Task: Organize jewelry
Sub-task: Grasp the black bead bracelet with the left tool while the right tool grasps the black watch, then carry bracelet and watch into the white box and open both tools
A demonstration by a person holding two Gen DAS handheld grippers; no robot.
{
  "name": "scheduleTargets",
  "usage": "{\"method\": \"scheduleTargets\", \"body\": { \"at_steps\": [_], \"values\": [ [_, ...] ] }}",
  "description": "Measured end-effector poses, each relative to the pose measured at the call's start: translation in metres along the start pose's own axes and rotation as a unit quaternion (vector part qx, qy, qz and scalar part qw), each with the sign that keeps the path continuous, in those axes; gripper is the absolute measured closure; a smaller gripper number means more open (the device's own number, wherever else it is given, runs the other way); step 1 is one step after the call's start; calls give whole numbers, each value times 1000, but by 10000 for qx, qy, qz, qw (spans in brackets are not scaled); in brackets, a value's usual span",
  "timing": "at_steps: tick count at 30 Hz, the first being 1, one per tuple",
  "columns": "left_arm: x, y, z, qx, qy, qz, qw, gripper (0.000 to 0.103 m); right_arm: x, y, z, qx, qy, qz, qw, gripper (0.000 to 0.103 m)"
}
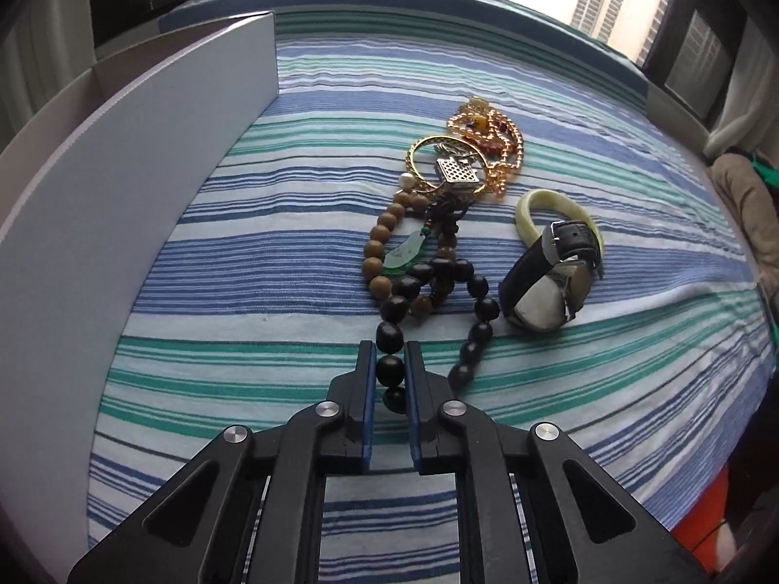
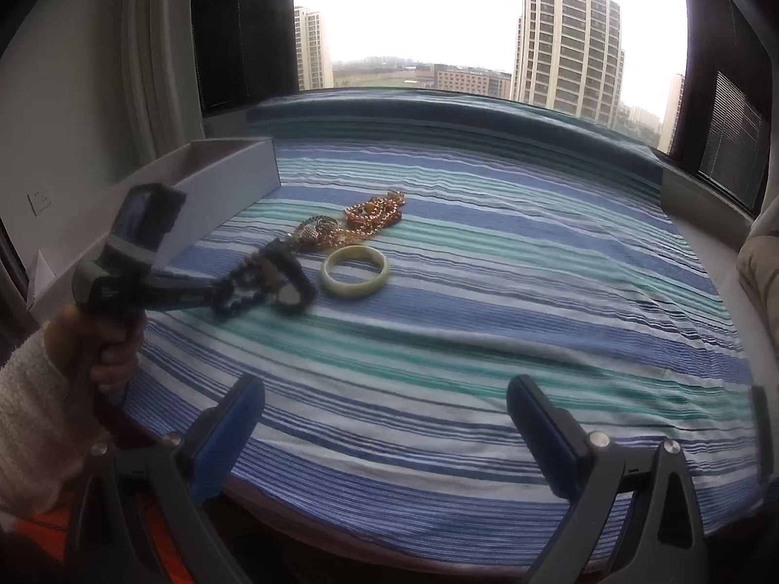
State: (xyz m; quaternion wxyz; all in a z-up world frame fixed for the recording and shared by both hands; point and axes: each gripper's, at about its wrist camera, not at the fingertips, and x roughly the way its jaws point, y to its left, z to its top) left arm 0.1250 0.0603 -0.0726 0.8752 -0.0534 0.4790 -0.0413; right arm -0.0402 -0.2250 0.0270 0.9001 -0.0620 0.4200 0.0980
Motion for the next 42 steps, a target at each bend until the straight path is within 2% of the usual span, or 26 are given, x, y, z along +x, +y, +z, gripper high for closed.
{"method": "scheduleTargets", "body": {
  "at_steps": [2, 5, 8, 11, 14, 16, 17, 19, 20, 21, 22, 27, 30, 33, 35, 39, 42],
  "values": [
    [-17, 11, -7, -214, -98, -96, 9997, 94, 1, 0, 14, -177, -121, 104, 9997, 2],
    [-34, 30, -18, -546, -117, -210, 9982, 94, 20, 4, 34, -460, -111, 601, 9971, 2],
    [-45, 41, -26, -649, -146, -122, 9977, 94, 63, 18, 49, -806, 168, 1014, 9914, 2],
    [-52, 49, -33, -754, -176, -80, 9970, 94, 112, 41, 60, -1217, 543, 1442, 9805, 2],
    [-54, 54, -37, -838, -182, -66, 9963, 94, 147, 68, 66, -1672, 630, 1707, 9690, 2],
    [-54, 56, -39, -873, -172, -69, 9960, 94, 167, 81, 71, -1852, 663, 1716, 9653, 3],
    [-55, 56, -39, -893, -169, -77, 9958, 94, 177, 85, 75, -1879, 693, 1730, 9643, 8],
    [-59, 55, -39, -921, -208, -113, 9955, 94, 193, 89, 79, -1875, 871, 1874, 9603, 35],
    [-63, 55, -38, -935, -253, -129, 9952, 94, 202, 91, 81, -1922, 1048, 1922, 9566, 71],
    [-69, 55, -37, -951, -318, -152, 9948, 94, 207, 92, 82, -1943, 1166, 1897, 9553, 82],
    [-76, 55, -36, -966, -392, -187, 9944, 94, 204, 91, 85, -1871, 1141, 1835, 9583, 83],
    [-123, 61, -24, -1130, -848, -311, 9895, 94, 164, 94, 102, -1538, 960, 2113, 9605, 83],
    [-165, 73, -13, -1258, -1287, -158, 9836, 94, 139, 113, 126, -1481, 746, 2372, 9572, 83],
    [-202, 98, -4, -1483, -1679, 241, 9743, 94, 119, 145, 160, -1467, 431, 2744, 9494, 83],
    [-216, 118, 1, -1618, -1834, 634, 9676, 94, 115, 171, 185, -1418, 292, 3067, 9407, 83],
    [-203, 163, 7, -1957, -1663, 1308, 9576, 94, 132, 234, 230, -1435, 98, 3480, 9264, 83],
    [-176, 189, 6, -2091, -1382, 1689, 9532, 94, 165, 280, 248, -1512, 174, 3511, 9239, 83]
  ]
}}
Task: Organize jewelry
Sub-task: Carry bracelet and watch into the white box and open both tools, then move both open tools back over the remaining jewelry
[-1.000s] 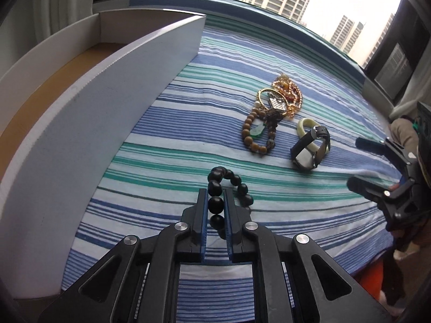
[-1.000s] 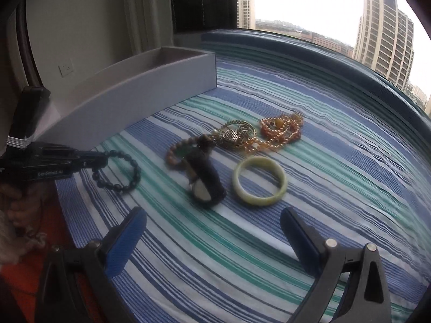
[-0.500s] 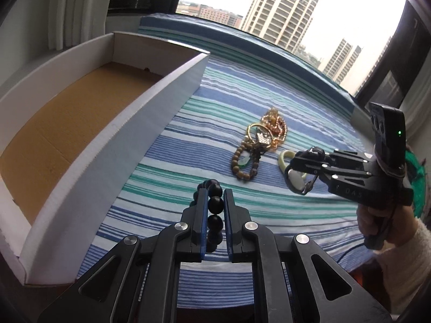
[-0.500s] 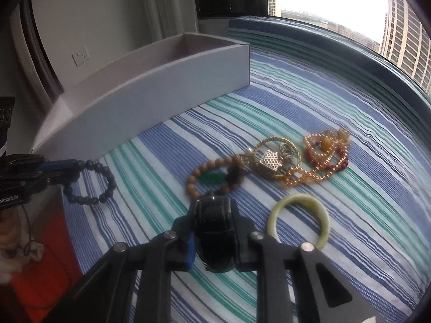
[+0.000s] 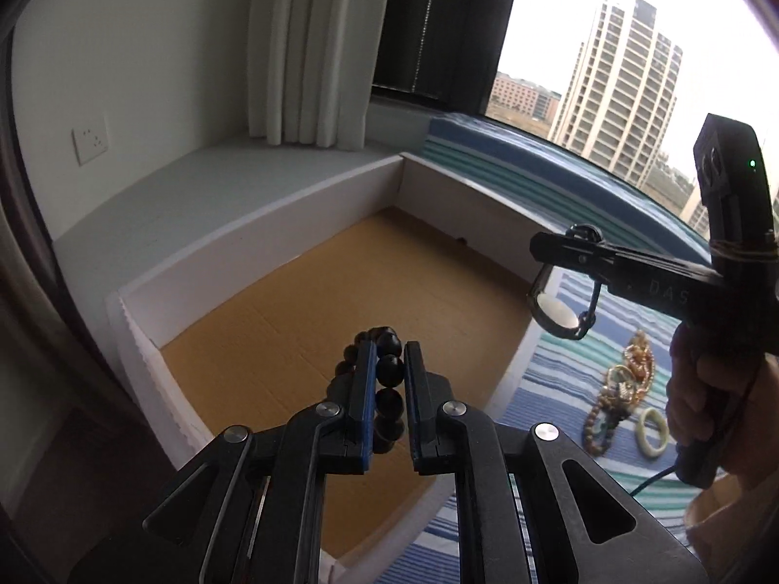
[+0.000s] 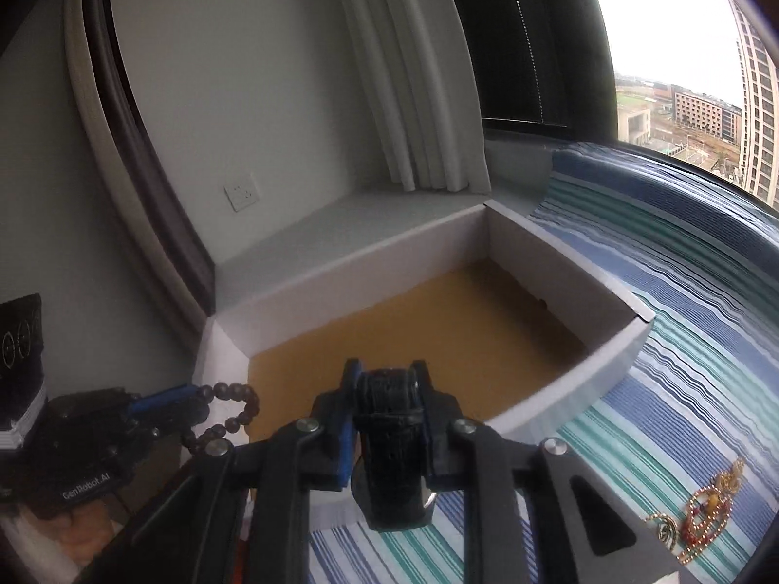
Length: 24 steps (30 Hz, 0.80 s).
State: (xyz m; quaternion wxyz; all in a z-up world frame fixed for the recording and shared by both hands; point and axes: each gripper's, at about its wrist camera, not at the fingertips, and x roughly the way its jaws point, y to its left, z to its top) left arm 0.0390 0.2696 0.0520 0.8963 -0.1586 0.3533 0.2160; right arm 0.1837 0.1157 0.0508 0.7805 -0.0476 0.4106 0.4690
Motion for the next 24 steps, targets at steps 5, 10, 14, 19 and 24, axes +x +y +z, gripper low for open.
{"method": "scheduleTargets", "body": {
  "at_steps": [5, 10, 14, 19, 24],
  "values": [
    [42, 15, -13, 84, 384, 533, 9978, 81, 82, -9, 3, -32, 532, -179, 9984, 82],
    [36, 21, -15, 211, -37, 1202, 9925, 13, 107, -25, -10, 147, 770, -444, 9959, 49],
    [36, 17, -15, 410, -327, 1722, 9837, 8, 114, -18, -24, -256, 993, -602, 9929, 49],
    [52, 8, -20, 858, 11, 1958, 9769, 8, 120, -10, -38, -829, 1038, -986, 9862, 51],
    [51, 4, -25, 911, 65, 1935, 9768, 8, 116, -13, -43, -805, 955, -1059, 9865, 52]
  ]
}}
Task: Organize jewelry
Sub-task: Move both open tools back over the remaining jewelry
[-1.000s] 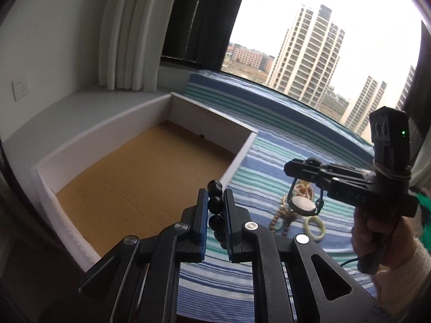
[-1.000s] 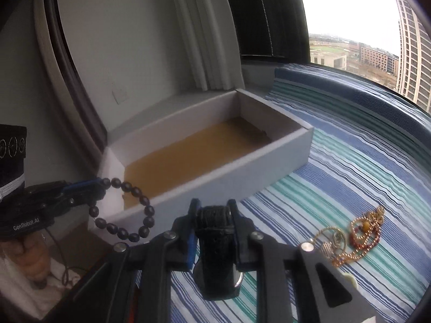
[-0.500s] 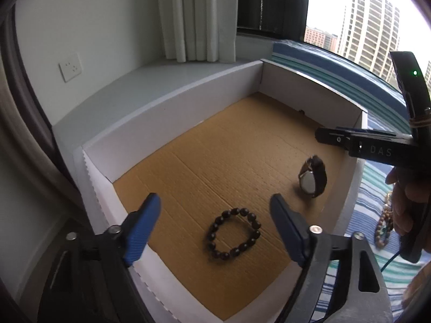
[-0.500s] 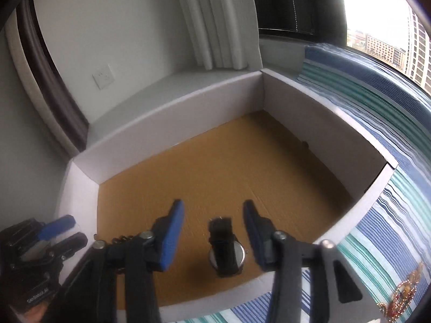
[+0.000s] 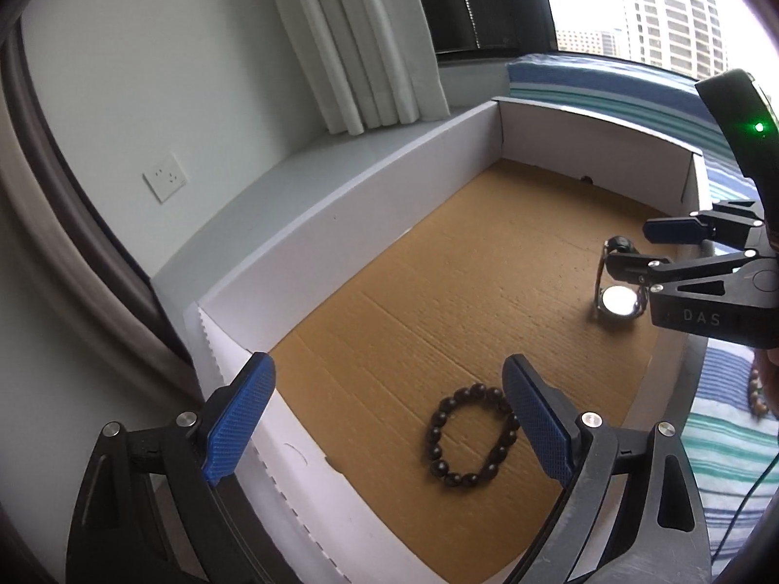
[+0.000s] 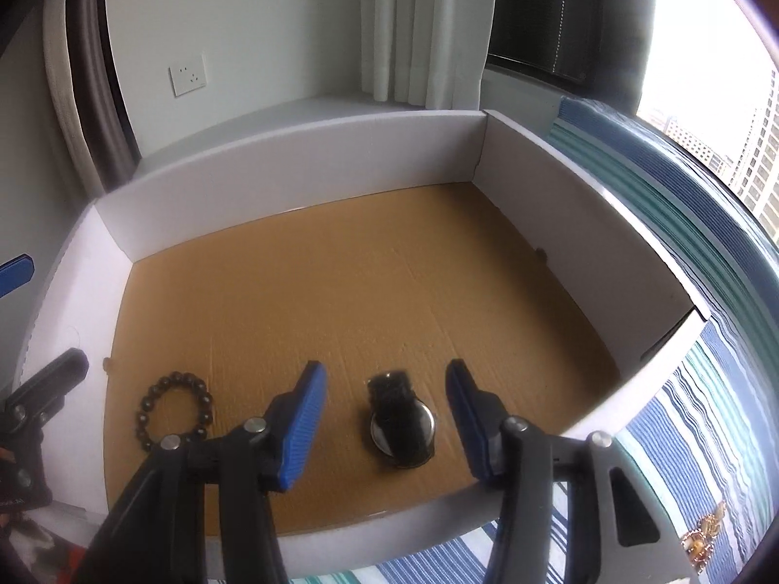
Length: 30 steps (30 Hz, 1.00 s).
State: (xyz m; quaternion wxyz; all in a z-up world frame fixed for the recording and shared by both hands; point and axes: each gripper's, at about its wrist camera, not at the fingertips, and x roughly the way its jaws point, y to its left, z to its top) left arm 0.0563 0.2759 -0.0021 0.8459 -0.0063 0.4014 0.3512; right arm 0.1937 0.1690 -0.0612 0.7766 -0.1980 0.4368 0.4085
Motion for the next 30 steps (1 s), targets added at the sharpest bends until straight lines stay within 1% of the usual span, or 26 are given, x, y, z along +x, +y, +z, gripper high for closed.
{"method": "scheduleTargets", "body": {
  "at_steps": [8, 11, 13, 15, 16, 17, 18, 20, 22, 23, 24, 26, 28, 30],
  "values": [
    [-3, 3, -5, -117, 48, -76, 9999, 8, -18, -2, -24, -26, -145, -242, 9996, 52],
    [-3, 4, -5, -166, 73, -103, 9998, 8, -22, -2, -27, -45, -159, -296, 9994, 52],
    [-9, 7, -7, -267, -97, -74, 9996, 8, -25, -3, -27, 73, -207, -286, 9993, 51],
    [-22, 14, -10, -567, -405, 11, 9976, 7, -37, -8, -30, 368, -395, -175, 9984, 50],
    [-31, 18, -13, -735, -564, 23, 9957, 4, -46, -9, -33, 479, -524, -133, 9974, 48],
    [-40, 20, -14, -862, -713, -31, 9937, 3, -55, -10, -36, 548, -643, -133, 9963, 42],
    [-48, 22, -16, -952, -838, -134, 9918, 3, -67, -9, -41, 584, -769, -155, 9952, 37],
    [-64, 19, -17, -1027, -993, -435, 9888, 2, -89, -8, -54, 597, -937, -200, 9936, 34],
    [-79, 11, -21, -1038, -1078, -878, 9848, 2, -109, -6, -72, 618, -979, -283, 9929, 31],
    [-86, 5, -23, -1013, -1098, -1121, 9824, 2, -118, -6, -83, 652, -974, -333, 9926, 26],
    [-92, -2, -26, -966, -1109, -1371, 9796, 2, -127, -6, -95, 696, -953, -392, 9922, 24],
    [-104, -21, -31, -776, -1095, -1855, 9734, 2, -146, -9, -121, 837, -925, -526, 9908, 24],
    [-113, -45, -38, -500, -1031, -2264, 9673, 2, -163, -13, -145, 1012, -864, -709, 9886, 24],
    [-120, -70, -46, -156, -947, -2573, 9616, 2, -180, -15, -172, 1211, -834, -923, 9848, 24]
  ]
}}
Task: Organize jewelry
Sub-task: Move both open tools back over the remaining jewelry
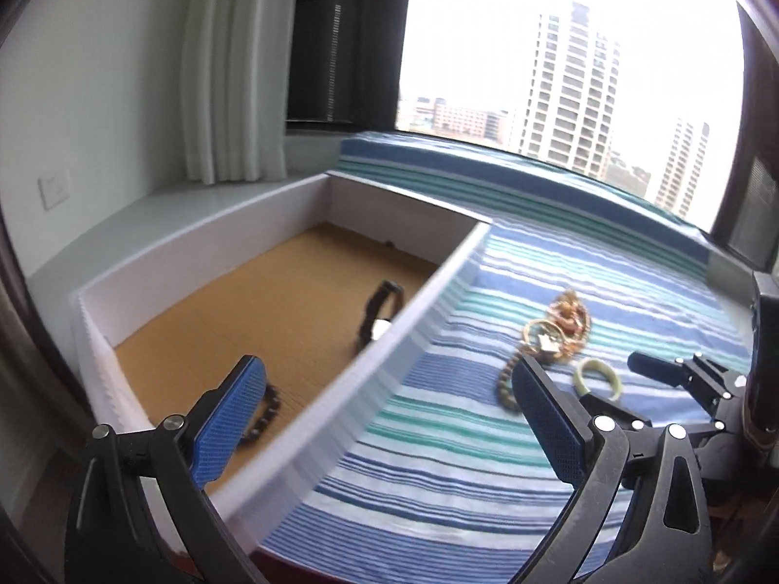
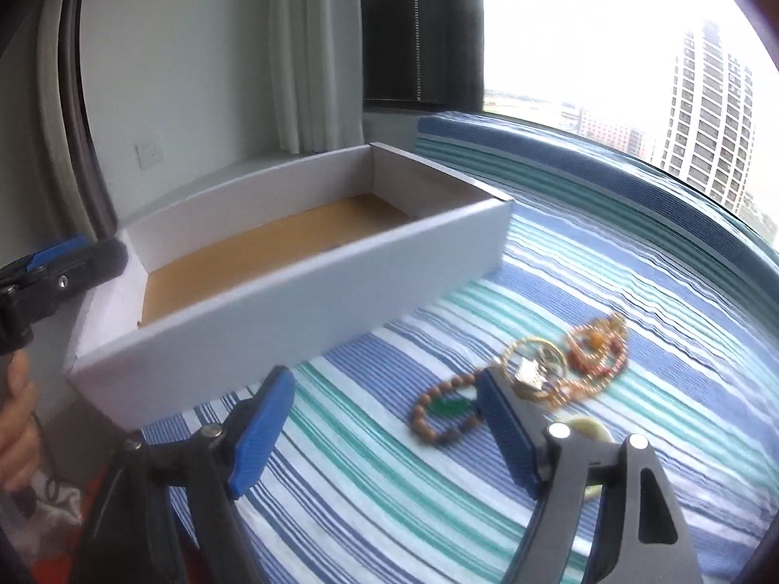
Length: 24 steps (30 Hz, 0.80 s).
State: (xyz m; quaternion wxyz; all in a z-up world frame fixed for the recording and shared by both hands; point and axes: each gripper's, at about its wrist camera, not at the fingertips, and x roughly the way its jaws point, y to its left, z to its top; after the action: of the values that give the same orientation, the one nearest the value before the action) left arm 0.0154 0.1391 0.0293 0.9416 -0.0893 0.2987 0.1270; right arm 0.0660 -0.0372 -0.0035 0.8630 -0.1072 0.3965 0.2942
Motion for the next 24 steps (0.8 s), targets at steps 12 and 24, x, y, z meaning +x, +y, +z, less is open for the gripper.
{"method": "scheduleTargets", "body": {
  "at_steps": [12, 24],
  "values": [
    [62, -100, -82, 1015, 1311, -837, 9826, 2, -71, -86, -137, 1311, 586, -1647, 9758, 23],
    [89, -105, -109, 1276, 1702, -625, 9751, 2, -68, -103, -174, 1870, 801, -1887, 9607, 23]
  ]
}}
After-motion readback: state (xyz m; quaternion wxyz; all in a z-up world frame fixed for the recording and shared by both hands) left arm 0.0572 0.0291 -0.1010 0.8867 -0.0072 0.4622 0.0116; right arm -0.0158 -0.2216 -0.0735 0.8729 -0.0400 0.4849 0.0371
